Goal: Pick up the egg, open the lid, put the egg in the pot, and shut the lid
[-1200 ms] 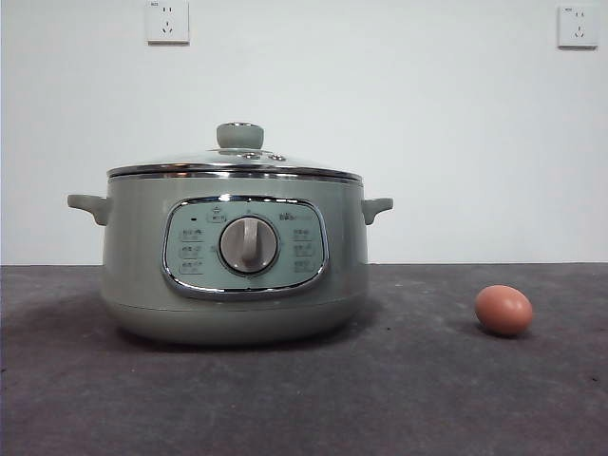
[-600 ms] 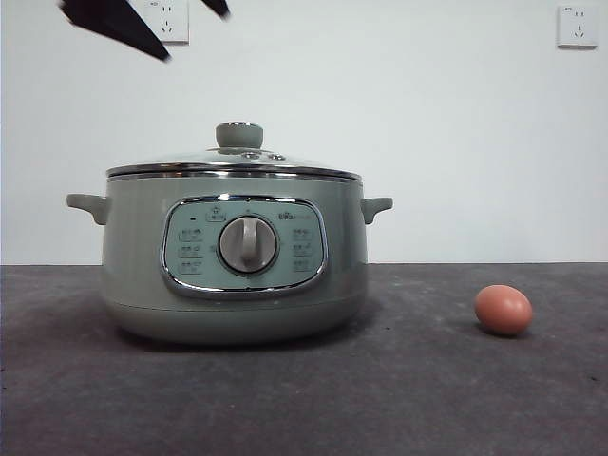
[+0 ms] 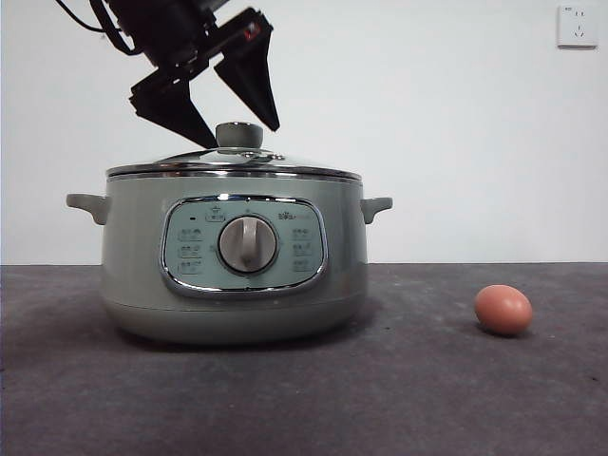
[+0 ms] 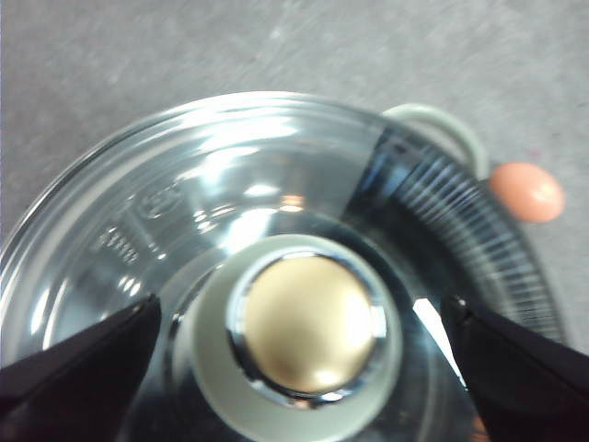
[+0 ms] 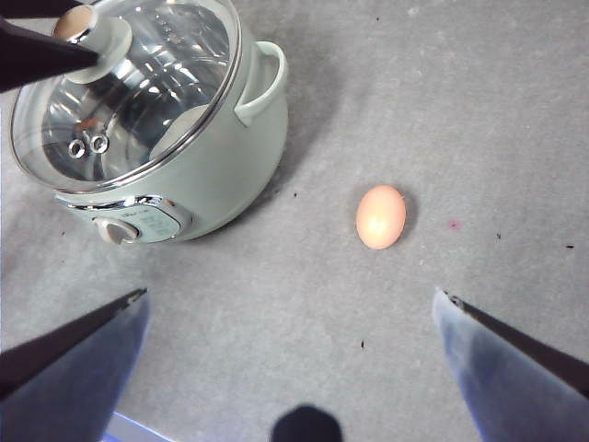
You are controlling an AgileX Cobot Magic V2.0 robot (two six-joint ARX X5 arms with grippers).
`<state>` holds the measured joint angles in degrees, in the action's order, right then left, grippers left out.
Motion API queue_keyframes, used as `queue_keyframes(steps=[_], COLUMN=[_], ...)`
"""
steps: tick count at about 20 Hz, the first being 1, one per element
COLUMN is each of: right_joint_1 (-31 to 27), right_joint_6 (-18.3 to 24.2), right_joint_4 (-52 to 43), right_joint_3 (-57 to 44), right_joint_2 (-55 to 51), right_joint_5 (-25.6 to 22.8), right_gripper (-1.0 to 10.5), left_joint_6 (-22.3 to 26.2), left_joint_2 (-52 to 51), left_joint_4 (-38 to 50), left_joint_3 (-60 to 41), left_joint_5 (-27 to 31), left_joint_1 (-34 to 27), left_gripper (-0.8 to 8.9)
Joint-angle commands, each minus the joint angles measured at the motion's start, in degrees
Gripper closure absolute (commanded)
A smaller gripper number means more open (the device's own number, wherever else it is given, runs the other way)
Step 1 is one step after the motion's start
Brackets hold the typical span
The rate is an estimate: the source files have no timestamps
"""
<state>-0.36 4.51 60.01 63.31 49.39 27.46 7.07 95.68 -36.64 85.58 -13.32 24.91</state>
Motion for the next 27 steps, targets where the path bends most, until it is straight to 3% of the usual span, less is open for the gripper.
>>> queue_keyframes(steps=[1, 2, 4, 5, 7, 11, 15, 17, 27], right_joint_1=[0.0, 0.0, 0.0, 0.0, 0.0, 0.0, 0.0, 0.0, 0.0], right_joint_6=[0.2, 0.2, 0.2, 0.2, 0.2, 0.2, 0.2, 0.2, 0.2], right_joint_4=[-0.4, -0.4, -0.6, -0.6, -0.6, -0.6, -0.6, -0.6, -0.7], right_joint_3=[0.3, 0.3, 0.3, 0.3, 0.3, 0.3, 0.3, 0.3, 0.3], right_joint_2=[0.0, 0.0, 0.2, 0.3, 0.4, 0.7, 0.7, 0.7, 0.8], right_joint_5=[0.2, 0.2, 0.2, 0.2, 0.2, 0.2, 0.2, 0.2, 0.2], right_gripper=[3.5, 3.5, 3.5, 3.5, 3.5, 3.5, 3.5, 3.5, 3.5], left_joint_6=[0.6, 0.5, 0.5, 0.5, 0.5, 0.4, -0.3, -1.1, -1.7], left_joint_2=[0.9, 0.9, 0.9, 0.9, 0.9, 0.9, 0.9, 0.9, -2.7], left_joint_4=[0.4, 0.5, 0.4, 0.3, 0.2, 0.1, 0.0, 0.0, 0.2], left_joint_3=[0.1, 0.1, 0.1, 0.1, 0.1, 0.1, 0.1, 0.1, 0.2], left_joint_5=[1.0, 1.0, 0.9, 0.9, 0.9, 0.9, 0.7, 0.7, -0.6], left_joint_1=[0.2, 0.2, 0.3, 0.3, 0.3, 0.7, 0.7, 0.7, 0.7], left_gripper=[2.23, 2.63, 4.79, 5.34, 5.46, 6.9, 7.02, 8.34, 8.21])
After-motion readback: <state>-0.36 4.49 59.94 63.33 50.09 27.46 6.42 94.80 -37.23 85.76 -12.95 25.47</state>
